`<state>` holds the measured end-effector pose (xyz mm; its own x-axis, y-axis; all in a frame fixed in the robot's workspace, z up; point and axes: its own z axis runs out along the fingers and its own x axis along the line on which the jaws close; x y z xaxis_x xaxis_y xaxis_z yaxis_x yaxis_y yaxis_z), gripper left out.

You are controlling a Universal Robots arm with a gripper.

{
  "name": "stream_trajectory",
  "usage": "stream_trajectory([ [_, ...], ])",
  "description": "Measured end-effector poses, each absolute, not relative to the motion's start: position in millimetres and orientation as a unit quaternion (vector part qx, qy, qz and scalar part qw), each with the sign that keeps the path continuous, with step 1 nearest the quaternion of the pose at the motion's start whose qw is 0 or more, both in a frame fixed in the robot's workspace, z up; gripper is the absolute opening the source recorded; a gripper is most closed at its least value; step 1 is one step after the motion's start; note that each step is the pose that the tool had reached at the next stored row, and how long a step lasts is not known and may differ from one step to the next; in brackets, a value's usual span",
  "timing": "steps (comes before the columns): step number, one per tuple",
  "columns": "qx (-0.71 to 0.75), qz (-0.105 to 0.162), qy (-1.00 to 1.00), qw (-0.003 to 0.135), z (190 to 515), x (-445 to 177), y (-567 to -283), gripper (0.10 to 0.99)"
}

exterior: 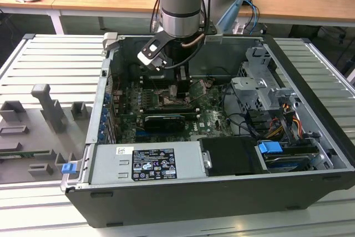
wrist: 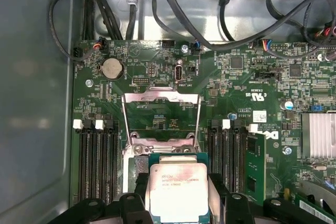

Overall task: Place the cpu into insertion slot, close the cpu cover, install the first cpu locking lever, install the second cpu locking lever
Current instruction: 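Place the cpu into insertion slot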

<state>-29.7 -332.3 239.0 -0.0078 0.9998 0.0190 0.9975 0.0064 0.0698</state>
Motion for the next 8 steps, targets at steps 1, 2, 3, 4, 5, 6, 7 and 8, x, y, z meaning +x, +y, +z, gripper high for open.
stream_trajectory([
  [1,0.704,0.031,0.709,0.018,238.1,-29.8,-331.0,0.529],
  [2,0.704,0.031,0.709,0.018,237.2,-30.3,-329.9,0.529],
  [3,0.704,0.031,0.709,0.018,236.7,-30.9,-329.3,0.529],
  [4,0.704,0.032,0.709,0.018,236.0,-32.4,-328.5,0.529],
  [5,0.704,0.032,0.709,0.018,235.5,-33.7,-328.3,0.529],
  [6,0.705,0.031,0.709,0.018,234.5,-37.0,-328.2,0.529],
  [7,0.705,0.031,0.708,0.018,233.8,-38.4,-328.1,0.529],
  [8,0.705,0.031,0.708,0.018,232.9,-39.5,-328.0,0.529],
])
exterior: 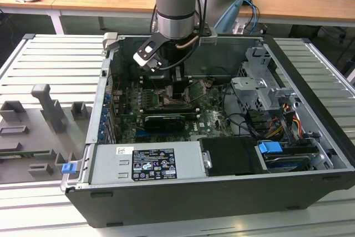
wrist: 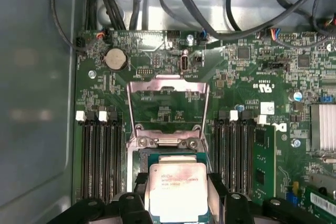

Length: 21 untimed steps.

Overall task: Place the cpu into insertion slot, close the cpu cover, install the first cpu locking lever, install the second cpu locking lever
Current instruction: 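Place the cpu into insertion slot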

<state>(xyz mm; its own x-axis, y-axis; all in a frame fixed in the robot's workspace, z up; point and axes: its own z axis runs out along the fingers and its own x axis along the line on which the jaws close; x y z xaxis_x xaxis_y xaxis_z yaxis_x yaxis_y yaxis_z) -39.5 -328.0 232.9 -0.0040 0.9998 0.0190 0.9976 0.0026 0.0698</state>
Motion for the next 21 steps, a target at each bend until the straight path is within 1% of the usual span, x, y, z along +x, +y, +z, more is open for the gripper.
stream_trajectory([
  [11,0.714,0.028,0.699,0.016,204.4,-43.1,-319.1,0.529],
  [21,0.716,0.027,0.697,0.015,200.3,-44.9,-318.7,0.529],
])
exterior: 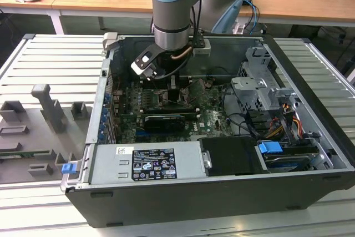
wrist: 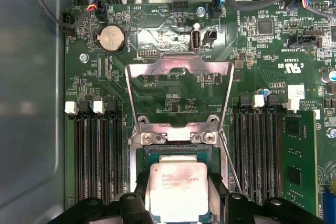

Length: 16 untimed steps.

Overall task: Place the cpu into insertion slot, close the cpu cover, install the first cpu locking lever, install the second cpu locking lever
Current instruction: 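Place the cpu into insertion slot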

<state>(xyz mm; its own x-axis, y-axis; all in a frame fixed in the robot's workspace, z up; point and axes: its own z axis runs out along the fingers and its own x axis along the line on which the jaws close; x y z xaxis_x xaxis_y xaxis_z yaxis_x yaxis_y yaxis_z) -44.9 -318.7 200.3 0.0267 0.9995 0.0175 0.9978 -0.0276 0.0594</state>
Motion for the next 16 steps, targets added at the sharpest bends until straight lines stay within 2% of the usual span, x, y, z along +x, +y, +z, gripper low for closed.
stream_trajectory([
  [16,0.72,0.027,0.693,0.015,200.0,-41.9,-318.6,0.541],
])
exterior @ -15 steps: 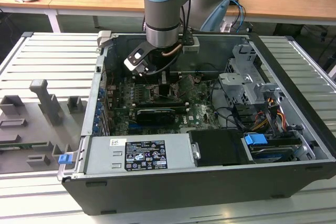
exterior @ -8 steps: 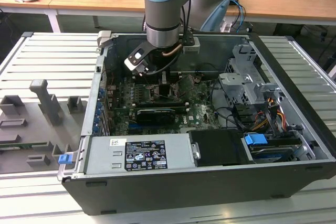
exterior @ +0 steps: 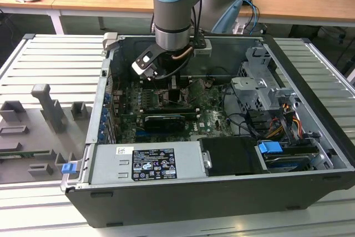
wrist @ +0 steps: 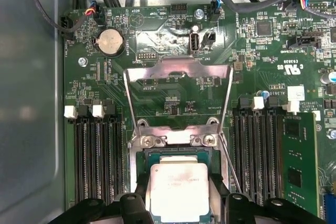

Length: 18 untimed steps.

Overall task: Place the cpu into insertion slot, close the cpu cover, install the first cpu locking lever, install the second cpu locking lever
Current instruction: 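Place the cpu into insertion slot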

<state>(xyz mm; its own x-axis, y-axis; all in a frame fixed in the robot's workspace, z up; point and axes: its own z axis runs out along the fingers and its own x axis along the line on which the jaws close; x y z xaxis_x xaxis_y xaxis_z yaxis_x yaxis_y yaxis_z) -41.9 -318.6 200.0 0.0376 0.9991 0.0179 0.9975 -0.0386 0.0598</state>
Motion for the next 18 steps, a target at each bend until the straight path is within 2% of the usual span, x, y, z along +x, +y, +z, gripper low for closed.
stream_trajectory([
  [1,0.72,0.027,0.693,0.015,200.1,-41.8,-318.7,0.541],
  [2,0.72,0.027,0.693,0.015,200.2,-41.8,-318.7,0.608],
  [6,0.72,0.027,0.693,0.015,200.2,-41.7,-318.7,0.608],
  [8,0.72,0.027,0.693,0.016,200.1,-41.7,-318.8,0.596],
  [9,0.72,0.027,0.693,0.015,200.0,-41.7,-318.8,0.525],
  [14,0.72,0.027,0.693,0.015,199.8,-41.7,-318.6,0.525],
  [15,0.72,0.027,0.693,0.015,200.6,-41.7,-318.7,0.604],
  [18,0.721,0.027,0.693,0.015,204.6,-41.7,-318.7,0.604],
])
